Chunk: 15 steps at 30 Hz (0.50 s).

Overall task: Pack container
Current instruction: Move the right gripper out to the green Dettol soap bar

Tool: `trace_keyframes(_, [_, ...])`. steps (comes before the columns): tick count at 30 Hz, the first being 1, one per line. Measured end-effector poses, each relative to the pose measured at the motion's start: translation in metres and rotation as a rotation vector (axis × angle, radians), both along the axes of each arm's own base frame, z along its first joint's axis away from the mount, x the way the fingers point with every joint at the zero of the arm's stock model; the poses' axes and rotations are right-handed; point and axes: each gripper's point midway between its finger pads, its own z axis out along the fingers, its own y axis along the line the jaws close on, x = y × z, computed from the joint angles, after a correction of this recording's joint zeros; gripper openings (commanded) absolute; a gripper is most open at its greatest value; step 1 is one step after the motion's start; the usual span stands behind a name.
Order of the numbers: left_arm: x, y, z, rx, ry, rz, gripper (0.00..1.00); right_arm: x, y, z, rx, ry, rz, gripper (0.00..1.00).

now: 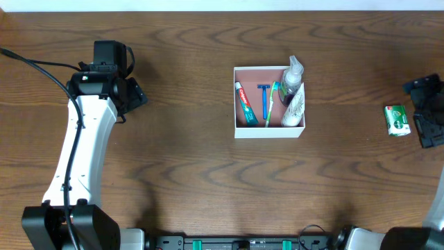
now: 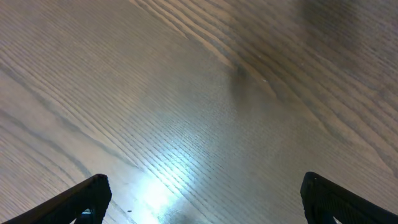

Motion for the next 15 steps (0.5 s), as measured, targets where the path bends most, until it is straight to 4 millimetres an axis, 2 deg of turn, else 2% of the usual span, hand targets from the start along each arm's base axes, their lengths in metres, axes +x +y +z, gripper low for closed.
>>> trace_keyframes(4, [0.000,0.000,0.000,0.000,0.000,0.000,0.98,-0.002,-0.013,-0.015,0.009,0.049,-0.091,0.99])
trace_keyframes(7, [0.000,0.000,0.000,0.000,0.000,0.000,0.98,-0.001,-0.020,-0.028,-0.005,0.099,-0.092,0.99])
trace_keyframes(13, [0.000,0.000,0.000,0.000,0.000,0.000,0.98,0.025,-0.036,-0.049,-0.085,0.146,0.117,0.99])
trace_keyframes(15, [0.000,0.000,0.000,0.000,0.000,0.000,0.98,0.033,-0.040,-0.058,-0.106,0.172,0.206,0.95])
